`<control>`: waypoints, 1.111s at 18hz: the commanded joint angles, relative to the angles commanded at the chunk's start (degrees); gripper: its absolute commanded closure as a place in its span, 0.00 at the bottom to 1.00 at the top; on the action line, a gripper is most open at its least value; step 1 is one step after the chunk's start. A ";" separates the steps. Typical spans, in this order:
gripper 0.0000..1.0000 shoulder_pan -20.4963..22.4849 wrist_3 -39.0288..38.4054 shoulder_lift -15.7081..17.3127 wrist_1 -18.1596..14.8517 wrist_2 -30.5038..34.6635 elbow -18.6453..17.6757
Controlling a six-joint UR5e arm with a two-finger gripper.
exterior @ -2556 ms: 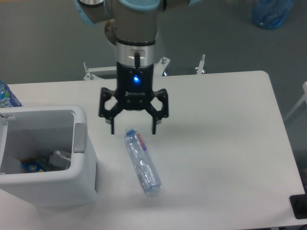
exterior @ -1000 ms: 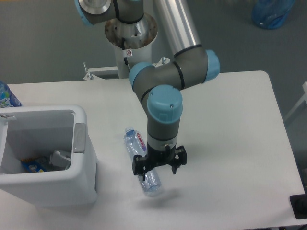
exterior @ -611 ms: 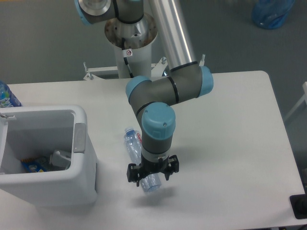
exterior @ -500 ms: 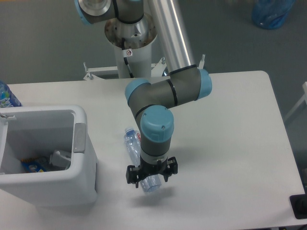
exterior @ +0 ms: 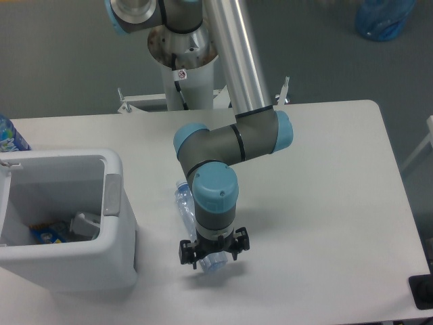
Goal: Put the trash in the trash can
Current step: 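Lower the gripper around the bottle's cap end and close, then lift the bottle up, rotating it upright in the gripper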
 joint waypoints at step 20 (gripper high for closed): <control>0.17 -1.85 -0.26 -2.02 1.85 4.13 -0.35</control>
